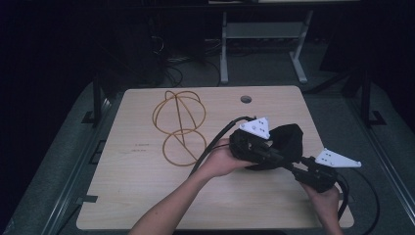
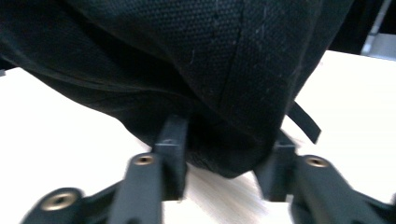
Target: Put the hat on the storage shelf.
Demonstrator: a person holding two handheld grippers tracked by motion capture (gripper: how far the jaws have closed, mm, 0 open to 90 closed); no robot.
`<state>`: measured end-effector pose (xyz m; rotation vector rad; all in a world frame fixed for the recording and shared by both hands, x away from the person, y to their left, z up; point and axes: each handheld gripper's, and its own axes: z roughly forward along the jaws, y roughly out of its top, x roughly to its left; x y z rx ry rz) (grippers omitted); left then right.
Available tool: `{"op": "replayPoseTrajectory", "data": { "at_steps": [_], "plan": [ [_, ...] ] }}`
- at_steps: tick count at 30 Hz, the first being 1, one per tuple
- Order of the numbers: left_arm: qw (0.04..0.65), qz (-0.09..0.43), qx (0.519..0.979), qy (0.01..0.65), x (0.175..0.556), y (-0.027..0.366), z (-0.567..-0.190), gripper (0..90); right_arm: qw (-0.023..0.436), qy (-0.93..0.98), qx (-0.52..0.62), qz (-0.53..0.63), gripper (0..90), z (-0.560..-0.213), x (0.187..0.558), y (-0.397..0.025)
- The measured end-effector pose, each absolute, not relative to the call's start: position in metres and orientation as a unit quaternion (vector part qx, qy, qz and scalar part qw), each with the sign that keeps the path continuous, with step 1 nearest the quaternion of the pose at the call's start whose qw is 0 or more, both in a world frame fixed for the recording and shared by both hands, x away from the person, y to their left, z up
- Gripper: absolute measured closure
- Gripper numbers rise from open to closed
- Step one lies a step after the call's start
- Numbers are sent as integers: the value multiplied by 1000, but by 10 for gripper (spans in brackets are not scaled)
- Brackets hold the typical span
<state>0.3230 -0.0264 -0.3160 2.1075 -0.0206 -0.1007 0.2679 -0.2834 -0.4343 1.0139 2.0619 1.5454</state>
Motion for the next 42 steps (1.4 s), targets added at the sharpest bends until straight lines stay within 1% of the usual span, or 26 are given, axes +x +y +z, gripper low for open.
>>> {"op": "replayPoseTrajectory", "data": {
  "at_steps": [1,2,3,4,5,6,9,14,20,27,28,29,33,42],
  "plan": [
    [494,-42,868,-7,323,-26,-316,831,187,733,356,548,710,-434,268,-284],
    [494,-42,868,-7,323,-26,-316,831,187,733,356,548,710,-434,268,-284],
    [495,-42,868,-5,324,-24,-316,831,187,736,349,550,760,-434,267,-284],
    [495,-41,868,-4,324,-23,-317,831,183,736,347,551,789,-434,266,-284],
    [495,-41,868,-4,324,-23,-317,831,183,736,347,551,789,-434,266,-284],
    [495,-41,868,-3,324,-22,-317,830,182,738,343,553,835,-433,265,-285],
    [494,-39,869,-1,323,-16,-319,829,175,737,342,556,862,-432,264,-288],
    [488,-27,872,1,321,-9,-319,824,171,739,341,556,869,-430,263,-291],
    [473,-5,881,2,317,0,-321,793,162,744,338,553,872,-427,263,-289],
    [459,26,888,7,312,9,-319,710,164,751,337,544,874,-418,263,-288],
    [461,31,887,8,311,12,-318,710,164,752,337,542,874,-416,263,-288],
    [463,35,886,8,310,14,-317,681,166,753,339,539,874,-414,263,-288],
    [463,51,885,16,306,27,-312,629,164,758,344,529,876,-410,263,-292],
    [453,63,889,26,298,50,-317,590,160,760,349,524,875,-393,265,-299]
  ]
}}
